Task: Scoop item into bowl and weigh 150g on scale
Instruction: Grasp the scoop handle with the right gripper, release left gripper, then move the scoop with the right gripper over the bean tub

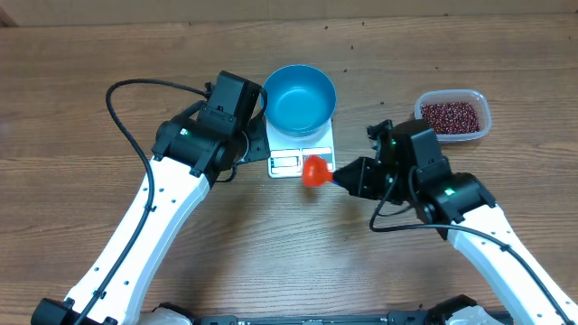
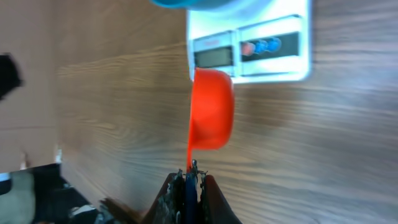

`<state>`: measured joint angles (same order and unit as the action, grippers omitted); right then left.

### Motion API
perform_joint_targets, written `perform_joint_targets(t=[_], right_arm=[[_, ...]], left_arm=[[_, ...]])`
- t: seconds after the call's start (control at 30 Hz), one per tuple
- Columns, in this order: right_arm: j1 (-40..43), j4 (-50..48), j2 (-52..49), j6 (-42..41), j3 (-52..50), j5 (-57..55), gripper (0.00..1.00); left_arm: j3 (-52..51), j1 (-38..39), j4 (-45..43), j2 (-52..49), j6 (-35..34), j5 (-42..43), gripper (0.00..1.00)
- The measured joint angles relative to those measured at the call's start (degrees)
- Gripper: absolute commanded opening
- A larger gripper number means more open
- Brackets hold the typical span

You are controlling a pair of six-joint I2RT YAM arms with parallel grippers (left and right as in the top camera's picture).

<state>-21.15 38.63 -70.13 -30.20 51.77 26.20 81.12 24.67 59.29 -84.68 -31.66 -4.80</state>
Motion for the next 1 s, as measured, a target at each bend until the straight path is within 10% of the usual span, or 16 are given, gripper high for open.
perform_joint_targets(t=[0.47, 1.0], right_arm=[[10.78, 28.57, 5.53, 9.49, 23.8, -5.2, 0.04], [15.52, 33.24, 5.6, 12.87, 28.68, -21.55, 0.04]], left_arm=[[0.02, 0.02, -2.47, 0.0, 12.09, 7.91, 0.63], [0.02, 3.5, -2.25, 0.0, 13.88, 12.76, 0.64]])
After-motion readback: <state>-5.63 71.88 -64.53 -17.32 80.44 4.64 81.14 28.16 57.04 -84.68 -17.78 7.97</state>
